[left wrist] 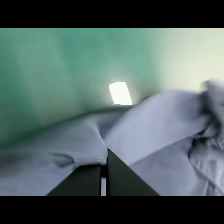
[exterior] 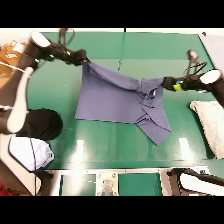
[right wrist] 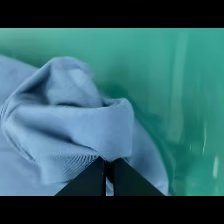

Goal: Fold the shirts.

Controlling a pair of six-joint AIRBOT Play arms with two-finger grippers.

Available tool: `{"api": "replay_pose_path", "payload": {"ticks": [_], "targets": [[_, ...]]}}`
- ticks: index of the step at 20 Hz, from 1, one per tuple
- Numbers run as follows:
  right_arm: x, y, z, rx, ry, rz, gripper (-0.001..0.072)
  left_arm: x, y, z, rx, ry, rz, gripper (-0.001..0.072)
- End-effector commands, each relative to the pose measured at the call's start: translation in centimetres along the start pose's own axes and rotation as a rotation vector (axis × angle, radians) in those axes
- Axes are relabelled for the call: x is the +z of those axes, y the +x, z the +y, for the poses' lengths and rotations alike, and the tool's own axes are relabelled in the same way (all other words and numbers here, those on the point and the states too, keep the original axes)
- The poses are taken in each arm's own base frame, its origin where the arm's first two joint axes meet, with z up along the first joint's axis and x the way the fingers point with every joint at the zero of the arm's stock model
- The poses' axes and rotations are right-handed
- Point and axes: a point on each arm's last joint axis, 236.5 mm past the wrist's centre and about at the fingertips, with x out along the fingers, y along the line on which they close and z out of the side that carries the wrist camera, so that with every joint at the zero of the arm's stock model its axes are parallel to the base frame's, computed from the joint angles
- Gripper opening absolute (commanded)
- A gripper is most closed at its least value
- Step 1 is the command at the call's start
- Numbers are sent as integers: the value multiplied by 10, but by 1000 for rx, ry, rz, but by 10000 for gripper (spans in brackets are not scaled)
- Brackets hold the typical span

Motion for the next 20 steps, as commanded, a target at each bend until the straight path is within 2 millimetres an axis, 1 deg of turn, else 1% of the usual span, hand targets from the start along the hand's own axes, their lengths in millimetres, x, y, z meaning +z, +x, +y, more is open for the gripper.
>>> {"api": "replay_pose_path", "payload": {"ticks": [1,2,3,4,5,6,7,8,10,12,13,14,15,16,17,20], "targets": [[-16,42,-28,-30,54,70,83,0,41,24,-58,-90,-51,405],[-10,34,-33,-32,61,72,283,2,35,24,-55,-96,-48,688],[-7,22,-37,-27,70,92,335,0,28,20,-73,-99,-20,638],[-7,4,-43,-23,85,123,335,-5,17,15,-96,-81,26,549],[-10,-14,-49,-21,105,147,333,-10,3,11,-121,-69,77,382],[-14,-29,-54,-20,121,162,325,-16,-10,9,-141,-77,124,141],[-20,-42,-56,-18,134,176,221,-22,-21,9,-155,-96,165,18],[-30,-53,-56,-19,147,183,196,-27,-31,11,-160,-134,195,18],[-55,-66,-49,-18,149,192,212,-37,-52,17,-138,-143,252,17],[-98,-68,-38,-10,139,243,358,-56,-72,24,-62,-115,330,17],[-124,-65,-33,-10,127,282,414,-70,-80,26,-27,-114,368,17],[-149,-58,-29,-8,101,318,484,-84,-88,27,1,-122,398,17],[-171,-48,-24,2,48,349,512,-97,-93,26,15,-127,406,17],[-185,-38,-22,-1,-9,365,512,-108,-98,27,28,-126,404,17],[-191,-29,-24,-26,-64,360,511,-121,-102,29,44,-138,396,18],[-185,-15,-25,-67,-172,339,508,-169,-116,33,71,-190,399,18]]}}
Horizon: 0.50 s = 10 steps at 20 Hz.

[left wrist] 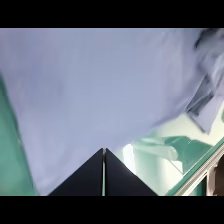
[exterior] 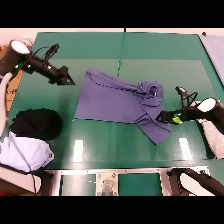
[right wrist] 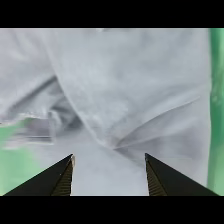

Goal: Fold the shirts.

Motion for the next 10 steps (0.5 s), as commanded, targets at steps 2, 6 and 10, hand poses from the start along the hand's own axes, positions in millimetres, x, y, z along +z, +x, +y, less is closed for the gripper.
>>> {"api": "replay_pose_path", "payload": {"ticks": [2,6,10], "targets": [[7,15,-1,-80,-151,-18,479,-67,5,28,69,-75,-6,18],[22,19,-6,-143,-233,1,465,-93,9,53,142,-115,-9,20],[9,37,3,-189,-348,84,469,-96,13,58,152,-130,-11,22]]}}
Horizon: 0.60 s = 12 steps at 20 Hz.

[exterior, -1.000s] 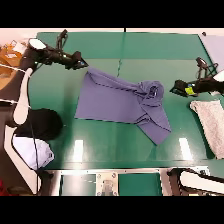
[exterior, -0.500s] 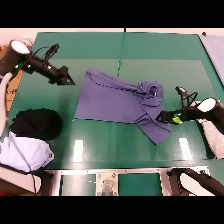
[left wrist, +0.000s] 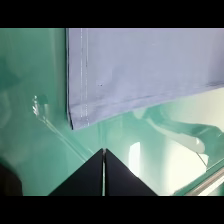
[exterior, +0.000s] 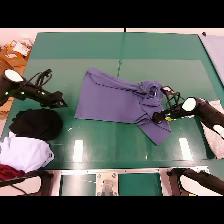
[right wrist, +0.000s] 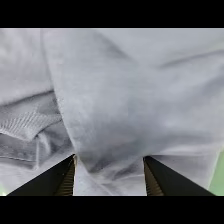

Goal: Fold the shirts.

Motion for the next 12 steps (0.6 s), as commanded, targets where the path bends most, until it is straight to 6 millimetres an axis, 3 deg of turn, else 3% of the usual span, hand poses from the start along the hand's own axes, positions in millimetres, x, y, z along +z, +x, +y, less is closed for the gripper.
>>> {"api": "replay_pose_path", "payload": {"ticks": [1,2,3,4,5,6,9,12], "targets": [[-5,10,0,-80,-92,54,469,-3,4,11,33,-9,-16,23],[-6,11,-3,-105,-97,63,469,-2,3,11,34,-9,-20,29],[-7,11,-4,-114,-82,67,466,-2,4,11,34,-14,-21,287],[-7,12,-4,-114,-76,69,342,-2,4,11,34,-35,-21,502],[-9,11,-4,-113,-64,79,166,-2,4,11,34,-37,-22,486],[-10,9,-3,-112,-40,89,51,-2,3,11,34,-36,-21,391],[1,-14,9,-74,-2,90,18,1,3,12,37,-35,-31,397],[14,-58,20,-18,37,44,17,3,3,13,41,-32,-42,397]]}}
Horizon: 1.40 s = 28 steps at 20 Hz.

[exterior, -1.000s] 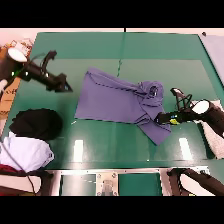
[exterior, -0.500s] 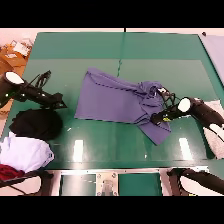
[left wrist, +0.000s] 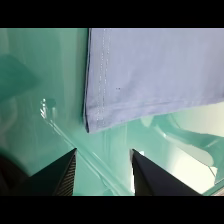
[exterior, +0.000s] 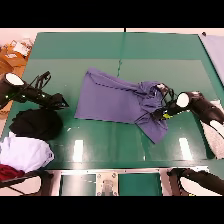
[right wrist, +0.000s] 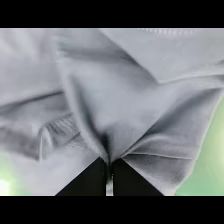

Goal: Fold the shirts.

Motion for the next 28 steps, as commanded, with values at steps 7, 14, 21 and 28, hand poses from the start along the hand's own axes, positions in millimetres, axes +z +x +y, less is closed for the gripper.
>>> {"api": "replay_pose_path", "payload": {"ticks": [7,14,21,28], "targets": [[-6,-50,-20,504,492,-158,16,8,0,4,16,11,-37,397],[-33,-38,-109,654,984,-345,19,-1,30,22,27,-57,-73,595],[-29,-34,-98,648,931,-328,20,-59,113,-54,-125,-6,28,594],[-29,-32,-103,629,938,-338,20,-85,141,-69,-114,7,93,20]]}}
